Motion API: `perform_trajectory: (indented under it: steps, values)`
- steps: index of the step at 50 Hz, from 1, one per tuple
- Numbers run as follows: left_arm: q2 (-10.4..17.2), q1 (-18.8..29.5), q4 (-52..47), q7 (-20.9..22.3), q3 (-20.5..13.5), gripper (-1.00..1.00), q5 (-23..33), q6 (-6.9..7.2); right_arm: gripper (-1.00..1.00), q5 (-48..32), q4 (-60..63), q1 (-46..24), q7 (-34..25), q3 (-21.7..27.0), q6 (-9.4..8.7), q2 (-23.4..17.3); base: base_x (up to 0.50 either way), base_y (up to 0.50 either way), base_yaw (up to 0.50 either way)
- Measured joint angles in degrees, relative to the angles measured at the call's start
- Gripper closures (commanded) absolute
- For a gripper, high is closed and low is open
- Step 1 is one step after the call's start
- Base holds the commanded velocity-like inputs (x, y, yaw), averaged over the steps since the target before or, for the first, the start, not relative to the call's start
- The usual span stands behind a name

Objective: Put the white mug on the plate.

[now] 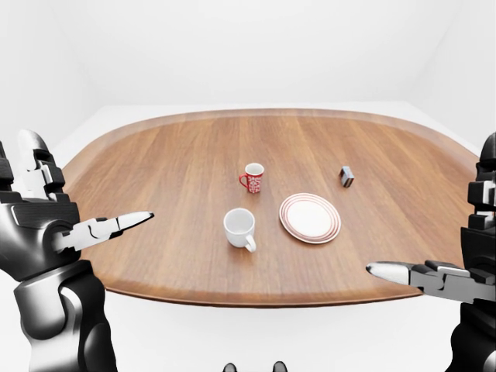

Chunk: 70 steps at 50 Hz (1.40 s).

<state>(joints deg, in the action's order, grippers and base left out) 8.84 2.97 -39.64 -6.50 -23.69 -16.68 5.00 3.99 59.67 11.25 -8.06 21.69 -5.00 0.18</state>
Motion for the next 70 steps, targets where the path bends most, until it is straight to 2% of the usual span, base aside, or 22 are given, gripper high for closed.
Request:
perform_trajectory:
  steps: [46, 51, 55, 59, 64, 70]
  values:
    - [0.0, 0.1, 0.2, 0.0, 0.1, -1.0, 0.0, 0.0, -1.0, -0.6, -0.5, 0.0, -0.1, -0.8, 0.0, -0.1, 0.32, -0.03, 0.0]
    - [0.0, 0.1, 0.1, 0.0, 0.1, -1.0, 0.0, 0.0, -1.0, -2.2, -1.3, 0.0, -0.5, -2.1, 0.0, -0.5, 0.0, 0.0, 0.0]
    - [0.0, 0.1, 0.0, 0.0, 0.1, -1.0, 0.1, 0.0, -1.0, -7.0, -2.6, -1.5, -1.2, -5.6, 0.0, -1.9, 0.0, 0.0, 0.0]
    - [-0.1, 0.0, -0.1, 0.0, 0.1, -1.0, 0.1, 0.0, -1.0, -15.7, -5.2, -5.6, -4.1, -11.7, 0.0, -4.2, 0.0, 0.0, 0.0]
    - [-0.1, 0.0, -0.1, 0.1, 0.1, -1.0, 0.1, 0.0, -1.0, -31.4, -12.7, -13.4, -12.7, -21.0, 0.0, -5.1, 0.0, 0.0, 0.0]
    - [0.0, 0.0, 0.0, 0.0, -0.1, -1.0, 0.0, 0.0, -1.0, -51.8, -25.5, -21.5, -24.8, -29.2, 0.0, -0.9, 0.0, 0.0, 0.0]
